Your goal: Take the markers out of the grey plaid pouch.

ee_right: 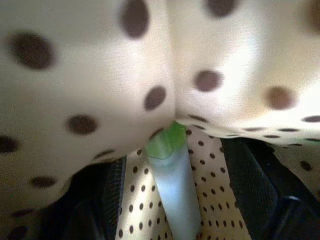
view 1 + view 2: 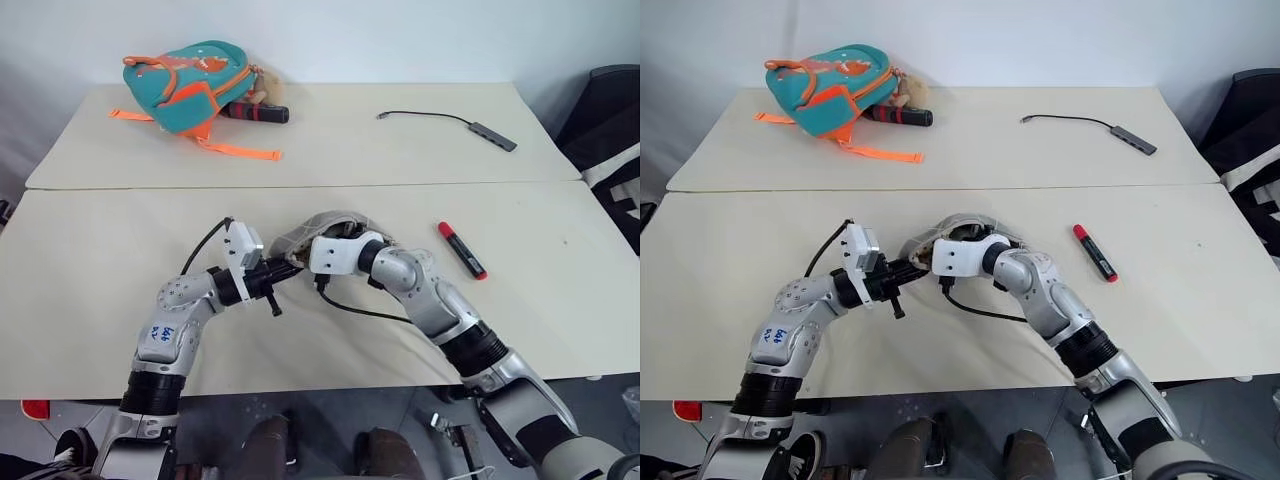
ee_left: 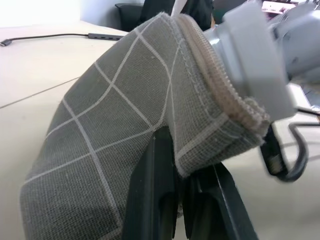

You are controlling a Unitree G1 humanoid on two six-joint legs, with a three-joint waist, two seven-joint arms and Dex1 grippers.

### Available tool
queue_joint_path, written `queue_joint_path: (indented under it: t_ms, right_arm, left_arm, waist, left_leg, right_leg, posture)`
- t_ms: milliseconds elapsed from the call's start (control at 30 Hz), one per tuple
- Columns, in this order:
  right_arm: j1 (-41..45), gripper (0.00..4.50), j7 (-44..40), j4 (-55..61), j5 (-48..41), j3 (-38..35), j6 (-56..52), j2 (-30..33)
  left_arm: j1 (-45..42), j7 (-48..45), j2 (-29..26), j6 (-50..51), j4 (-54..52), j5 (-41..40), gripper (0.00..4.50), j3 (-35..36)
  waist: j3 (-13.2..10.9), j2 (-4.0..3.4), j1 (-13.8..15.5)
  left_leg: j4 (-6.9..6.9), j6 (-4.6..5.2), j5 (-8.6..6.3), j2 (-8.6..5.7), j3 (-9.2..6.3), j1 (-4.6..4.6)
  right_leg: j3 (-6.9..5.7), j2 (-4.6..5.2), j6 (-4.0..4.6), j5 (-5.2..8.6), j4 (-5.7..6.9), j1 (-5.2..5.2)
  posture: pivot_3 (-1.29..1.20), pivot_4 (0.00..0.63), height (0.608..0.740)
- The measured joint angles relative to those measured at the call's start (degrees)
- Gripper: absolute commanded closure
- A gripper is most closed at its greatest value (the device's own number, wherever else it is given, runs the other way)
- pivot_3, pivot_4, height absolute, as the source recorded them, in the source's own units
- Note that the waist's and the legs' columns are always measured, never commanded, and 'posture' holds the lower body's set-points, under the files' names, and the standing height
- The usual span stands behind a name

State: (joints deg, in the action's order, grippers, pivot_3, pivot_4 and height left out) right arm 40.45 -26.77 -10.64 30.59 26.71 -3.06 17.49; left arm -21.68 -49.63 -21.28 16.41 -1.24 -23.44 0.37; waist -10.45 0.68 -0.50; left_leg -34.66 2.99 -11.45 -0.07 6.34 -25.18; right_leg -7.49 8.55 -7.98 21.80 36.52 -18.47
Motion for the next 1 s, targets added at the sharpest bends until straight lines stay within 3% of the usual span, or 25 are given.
queue_joint_path:
  t_ms: [133,367,533,733,833,1000]
  right_arm:
    - [0.9,2.21,0.2,-1.2,-0.3,-0.1,0.6,-0.3]
    - [-1.1,4.46,-1.3,0.4,-2.1,-1.1,0.5,1.4]
    - [-4.0,4.48,-7.9,8.2,-5.7,-3.9,-1.1,6.1]
    - [-4.1,4.48,-10.9,12.9,-7.7,-5.7,-5.0,6.5]
    - [-2.8,3.86,-13.1,14.0,-9.0,-5.8,-8.9,5.5]
    - [-0.4,2.27,-16.4,15.4,-9.0,-5.0,-13.7,5.5]
  left_arm:
    - [0.2,-0.2,0.0,-0.1,-0.3,0.0,4.5,0.3]
    - [0.6,-0.2,-0.1,-2.3,-0.2,0.3,4.5,0.5]
    - [-0.1,0.7,0.0,-7.1,1.8,1.4,4.5,1.5]
    - [-0.3,0.8,-0.1,-8.9,4.1,1.4,4.5,1.9]
    - [-0.3,0.8,0.1,-5.9,4.3,-0.5,4.5,2.4]
    - [-0.3,-0.4,0.3,3.6,4.3,-8.2,4.5,4.8]
  waist:
    - [0.0,0.0,-0.1]
    - [0.0,0.0,-0.1]
    - [0.0,0.0,0.0]
    - [0.0,0.0,-0.3]
    - [0.0,0.0,-0.3]
    - [0.0,0.0,-0.3]
  left_leg:
    - [0.0,0.0,0.0,0.0,-0.01,0.0]
    - [0.01,0.0,0.0,-0.02,-0.01,-0.01]
    - [0.02,0.0,0.0,0.0,-0.01,0.0]
    - [0.04,-0.01,0.0,0.01,0.0,0.02]
    - [0.03,0.0,0.01,0.0,0.0,0.01]
    - [0.01,0.0,0.01,-0.01,-0.07,0.01]
  right_leg:
    - [0.0,0.0,0.0,0.0,0.0,0.0]
    - [0.01,0.01,0.0,0.0,0.0,0.0]
    - [0.02,0.0,0.0,0.0,-0.01,0.0]
    - [0.0,0.0,0.0,0.0,0.0,0.0]
    - [0.0,0.01,0.0,0.0,0.0,0.0]
    - [-0.01,0.01,0.0,0.0,0.01,0.03]
  posture:
    - [0.0,0.15,0.74]
    - [0.0,0.15,0.74]
    - [0.0,0.15,0.74]
    - [0.0,0.15,0.74]
    - [0.0,0.15,0.74]
    - [0.0,0.15,0.74]
